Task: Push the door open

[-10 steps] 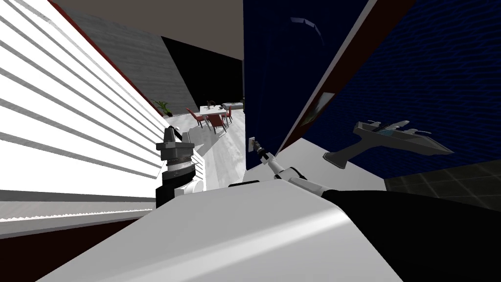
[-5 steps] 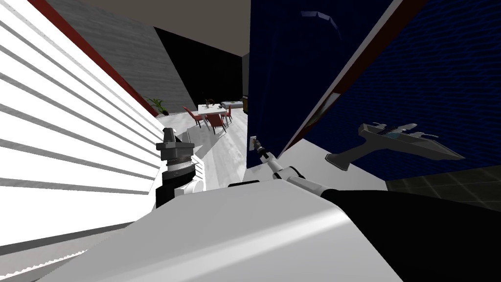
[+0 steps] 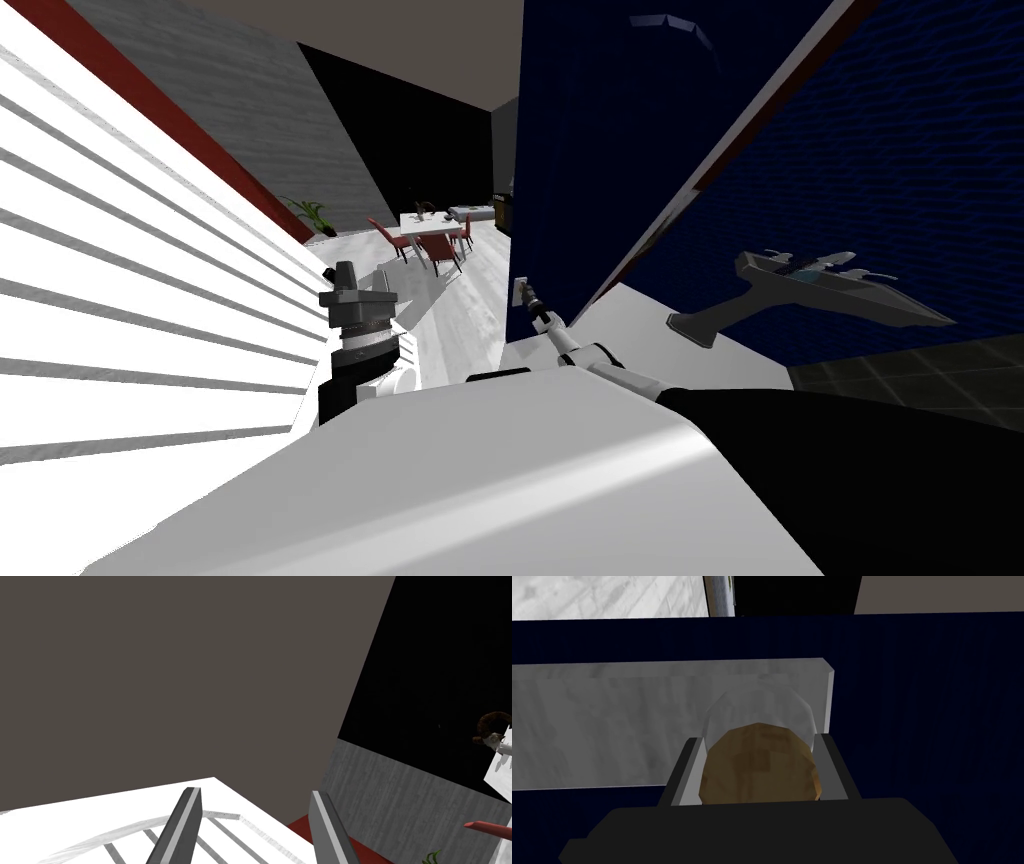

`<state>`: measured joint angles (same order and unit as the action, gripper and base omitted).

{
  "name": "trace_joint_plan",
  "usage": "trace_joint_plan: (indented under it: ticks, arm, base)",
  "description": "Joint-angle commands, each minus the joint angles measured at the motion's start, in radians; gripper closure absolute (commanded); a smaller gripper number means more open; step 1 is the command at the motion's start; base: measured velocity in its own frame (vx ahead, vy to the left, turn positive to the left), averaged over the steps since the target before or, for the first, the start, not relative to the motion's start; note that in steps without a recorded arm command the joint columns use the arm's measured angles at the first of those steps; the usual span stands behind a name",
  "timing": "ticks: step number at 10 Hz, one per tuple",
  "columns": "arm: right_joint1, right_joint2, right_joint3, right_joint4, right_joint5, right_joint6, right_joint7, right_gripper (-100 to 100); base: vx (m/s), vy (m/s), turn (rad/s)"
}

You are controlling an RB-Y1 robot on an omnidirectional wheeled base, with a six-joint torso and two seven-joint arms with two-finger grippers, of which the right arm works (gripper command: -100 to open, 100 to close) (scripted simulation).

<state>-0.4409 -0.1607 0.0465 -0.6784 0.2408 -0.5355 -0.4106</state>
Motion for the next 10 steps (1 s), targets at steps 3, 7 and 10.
trace_joint_plan:
  ticks: [3,7,10]
  arm:
    - [-0.026,-0.003,-0.060,0.036,-0.025,0.000,0.049,100]
    - [-0.028,0.005,-0.100,0.038,-0.043,0.012,0.089,100]
    - [-0.029,0.013,-0.139,0.040,-0.060,0.023,0.127,100]
  base:
    - [0.082,0.087,-0.049]
    - [0.111,0.101,-0.050]
    - [0.115,0.114,-0.062]
